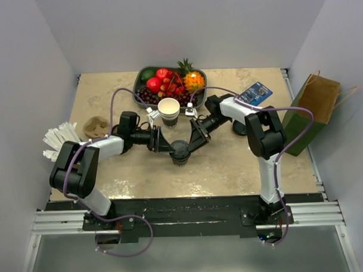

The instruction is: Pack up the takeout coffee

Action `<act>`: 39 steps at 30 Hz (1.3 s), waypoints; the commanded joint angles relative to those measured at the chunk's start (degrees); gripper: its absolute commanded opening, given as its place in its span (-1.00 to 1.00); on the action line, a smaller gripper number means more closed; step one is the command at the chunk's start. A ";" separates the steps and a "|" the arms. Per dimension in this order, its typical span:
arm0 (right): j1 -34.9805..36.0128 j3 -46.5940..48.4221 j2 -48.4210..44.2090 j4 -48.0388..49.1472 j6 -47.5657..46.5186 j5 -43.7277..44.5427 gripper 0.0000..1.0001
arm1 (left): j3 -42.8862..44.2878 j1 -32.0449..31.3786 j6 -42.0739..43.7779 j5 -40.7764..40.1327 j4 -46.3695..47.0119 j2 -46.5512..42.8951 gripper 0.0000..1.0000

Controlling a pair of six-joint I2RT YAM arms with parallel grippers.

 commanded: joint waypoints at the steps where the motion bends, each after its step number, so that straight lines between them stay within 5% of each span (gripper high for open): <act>1: 0.42 -2.04 1.78 6.91 -0.15 7.30 -0.10 | -0.75 0.93 3.23 -8.42 -1.46 3.03 0.38; 9: 0.42 -0.55 0.55 7.62 0.03 5.89 -0.09 | -1.37 1.11 -2.55 1.67 8.99 -0.57 0.54; 17: 0.33 1.03 0.99 6.30 -0.67 5.89 -0.07 | -3.03 2.96 -16.71 1.87 23.06 1.00 0.52; 39: 0.42 1.47 1.52 5.77 -0.85 6.68 -0.05 | -2.95 3.31 -9.43 -10.61 7.34 8.21 0.38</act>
